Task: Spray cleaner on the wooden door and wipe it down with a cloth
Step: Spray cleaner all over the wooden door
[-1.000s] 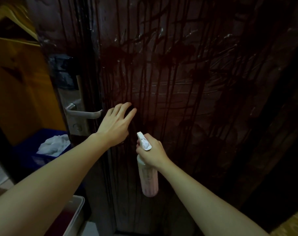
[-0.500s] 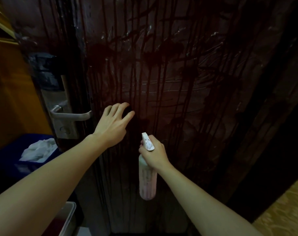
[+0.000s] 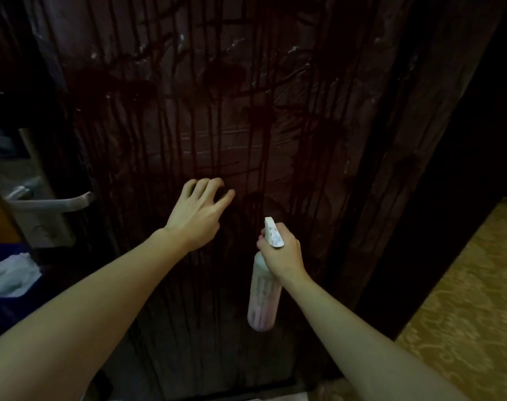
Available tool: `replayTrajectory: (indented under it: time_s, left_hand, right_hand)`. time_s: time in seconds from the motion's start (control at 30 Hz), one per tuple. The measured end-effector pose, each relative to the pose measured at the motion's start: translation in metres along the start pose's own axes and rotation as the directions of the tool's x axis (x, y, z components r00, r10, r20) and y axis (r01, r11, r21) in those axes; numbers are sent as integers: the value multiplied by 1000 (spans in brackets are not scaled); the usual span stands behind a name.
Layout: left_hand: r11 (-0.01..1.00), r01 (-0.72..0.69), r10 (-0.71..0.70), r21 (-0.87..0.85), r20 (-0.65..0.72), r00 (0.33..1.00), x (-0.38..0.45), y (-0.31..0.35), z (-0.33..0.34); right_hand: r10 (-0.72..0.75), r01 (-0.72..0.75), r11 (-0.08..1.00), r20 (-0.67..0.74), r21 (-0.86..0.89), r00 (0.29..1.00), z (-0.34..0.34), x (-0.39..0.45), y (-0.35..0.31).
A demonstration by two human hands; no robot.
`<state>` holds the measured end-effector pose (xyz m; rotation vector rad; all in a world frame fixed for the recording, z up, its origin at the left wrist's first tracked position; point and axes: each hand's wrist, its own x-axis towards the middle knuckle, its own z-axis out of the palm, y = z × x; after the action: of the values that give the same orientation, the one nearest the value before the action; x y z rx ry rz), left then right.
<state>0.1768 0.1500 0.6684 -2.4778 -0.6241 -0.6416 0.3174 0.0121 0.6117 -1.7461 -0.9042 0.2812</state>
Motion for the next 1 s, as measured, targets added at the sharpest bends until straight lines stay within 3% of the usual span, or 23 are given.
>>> replayTrajectory:
  time_s: [0.3,0.53,0.77,1.0]
  left_hand:
    - [999,-54,54,0,16,998,35,56,8]
    - [994,-95,90,53,88,992,63,100,15]
    - [988,-151,146,42,90,985,94,144,14]
    - [980,-192,184,48,134,974,116,180,13]
  right_hand:
    - [17,-38,990,-156,-136,988,-63,6,34]
    - [88,-86,996,-231,16,969,-112,16,55]
    - [100,-138,986,-339,-89,935,-161,23,75]
    - [151,-155,988,-343,15,927,-194,26,95]
